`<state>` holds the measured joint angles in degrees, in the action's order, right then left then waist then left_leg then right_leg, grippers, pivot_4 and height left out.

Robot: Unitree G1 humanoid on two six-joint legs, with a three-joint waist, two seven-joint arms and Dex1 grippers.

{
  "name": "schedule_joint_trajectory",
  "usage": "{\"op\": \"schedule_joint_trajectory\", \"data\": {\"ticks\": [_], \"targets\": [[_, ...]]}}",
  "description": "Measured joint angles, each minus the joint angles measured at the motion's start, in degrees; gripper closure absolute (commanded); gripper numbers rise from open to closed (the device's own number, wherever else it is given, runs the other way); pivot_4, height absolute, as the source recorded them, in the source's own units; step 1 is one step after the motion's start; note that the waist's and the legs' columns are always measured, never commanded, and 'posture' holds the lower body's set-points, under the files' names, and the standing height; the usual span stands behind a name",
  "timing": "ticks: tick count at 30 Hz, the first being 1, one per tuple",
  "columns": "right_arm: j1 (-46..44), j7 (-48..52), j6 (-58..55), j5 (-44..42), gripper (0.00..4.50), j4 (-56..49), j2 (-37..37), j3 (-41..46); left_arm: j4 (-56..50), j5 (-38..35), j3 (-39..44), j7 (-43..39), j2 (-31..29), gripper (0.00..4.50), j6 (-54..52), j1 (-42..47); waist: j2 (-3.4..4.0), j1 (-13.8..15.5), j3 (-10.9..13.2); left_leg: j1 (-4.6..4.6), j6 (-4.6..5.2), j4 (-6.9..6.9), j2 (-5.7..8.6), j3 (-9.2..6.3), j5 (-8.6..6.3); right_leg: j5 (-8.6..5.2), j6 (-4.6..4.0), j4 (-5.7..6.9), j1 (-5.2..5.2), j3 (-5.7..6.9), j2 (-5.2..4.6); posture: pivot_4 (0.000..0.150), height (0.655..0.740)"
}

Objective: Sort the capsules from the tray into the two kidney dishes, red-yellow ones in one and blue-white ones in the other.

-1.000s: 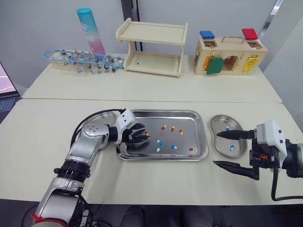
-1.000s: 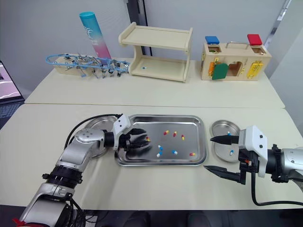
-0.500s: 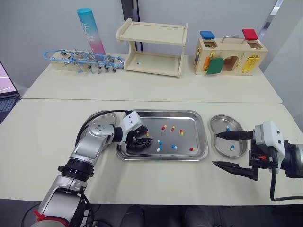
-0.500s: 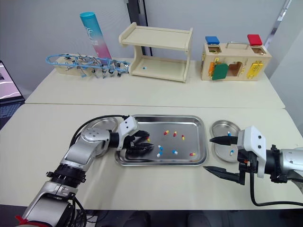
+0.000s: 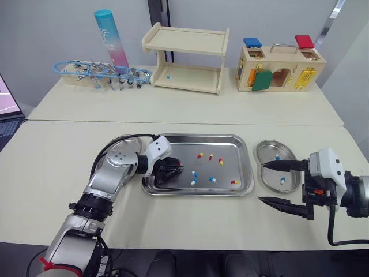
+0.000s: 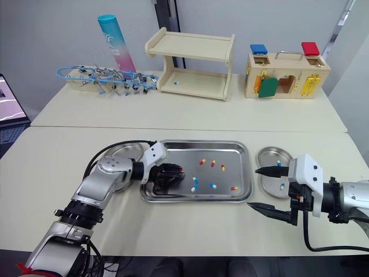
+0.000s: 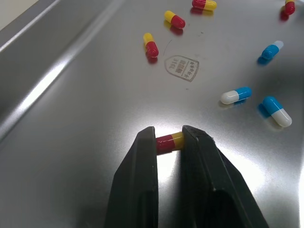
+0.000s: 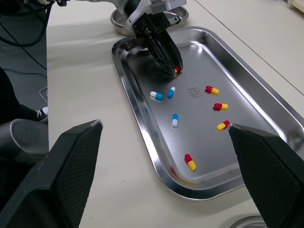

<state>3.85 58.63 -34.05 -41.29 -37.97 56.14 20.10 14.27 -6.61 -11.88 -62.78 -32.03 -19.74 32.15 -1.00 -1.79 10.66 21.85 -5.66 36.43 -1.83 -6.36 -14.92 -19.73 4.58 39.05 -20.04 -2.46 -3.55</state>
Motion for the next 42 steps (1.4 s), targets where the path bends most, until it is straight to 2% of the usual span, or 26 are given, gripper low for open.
{"op": "schedule_joint_trajectory", "data": {"ticks": [9, 13, 19, 25, 34, 42], "targets": [[-0.01, -0.01, -0.01, -0.02, 0.0, -0.01, 0.0, 0.0, -1.01, -0.94, 1.23, -0.33, -1.25, 4.06, -0.55, -0.91, -0.01, -0.09, 0.01, 0.03, 0.0, 0.0, 0.0, -0.01, 0.0, 0.0, 0.0, 0.0, -0.03, 0.0, 0.0, 0.15, 0.74], [-0.13, 0.01, -0.01, -0.18, 0.0, -0.06, 0.0, -0.05, -6.96, -4.5, 5.5, -0.52, -4.92, 4.06, -4.53, -2.23, -0.02, -0.08, 0.02, 0.07, 0.0, 0.0, 0.0, -0.02, 0.0, 0.0, 0.0, 0.0, -0.06, 0.0, 0.0, 0.15, 0.74], [-3.14, -0.03, -0.15, -1.08, 0.0, -0.88, -0.02, -1.64, -15.49, -10.23, 16.81, 0.97, -13.92, 4.06, -12.43, -7.19, 0.0, -0.71, 0.02, 0.01, 0.01, -0.04, 0.0, -0.02, 0.0, 0.0, 0.0, 0.01, -0.07, -0.03, 0.0, 0.15, 0.74], [-9.55, -0.19, -0.72, -3.81, 0.0, -1.31, -0.43, -5.47, -13.41, -10.92, 23.61, 3.15, -18.44, 4.06, -13.36, -14.95, 0.0, -0.5, 0.02, 0.04, 0.01, -0.05, 0.0, -0.04, -0.01, 0.0, 0.0, 0.0, -0.09, 0.0, -0.01, 0.15, 0.74], [-16.38, -0.17, -1.87, -7.02, 0.0, -0.57, -1.27, -10.32, -9.62, -10.9, 26.44, 8.45, -17.71, 4.06, -10.15, -18.39, -0.01, 0.11, 0.03, 0.09, 0.01, -0.05, 0.0, -0.05, -0.01, 0.0, 0.0, -0.01, -0.13, 0.02, -0.02, 0.15, 0.74], [-16.99, 0.04, -1.81, -6.99, 0.0, 0.67, -1.26, -11.02, -7.74, -11.42, 26.89, 9.59, -16.99, 1.43, -9.57, -17.92, -0.01, -0.06, 0.03, 0.09, 0.01, -0.05, -0.01, -0.04, -0.01, 0.0, 0.0, 0.01, -0.15, 0.01, -0.01, 0.15, 0.74]]}}
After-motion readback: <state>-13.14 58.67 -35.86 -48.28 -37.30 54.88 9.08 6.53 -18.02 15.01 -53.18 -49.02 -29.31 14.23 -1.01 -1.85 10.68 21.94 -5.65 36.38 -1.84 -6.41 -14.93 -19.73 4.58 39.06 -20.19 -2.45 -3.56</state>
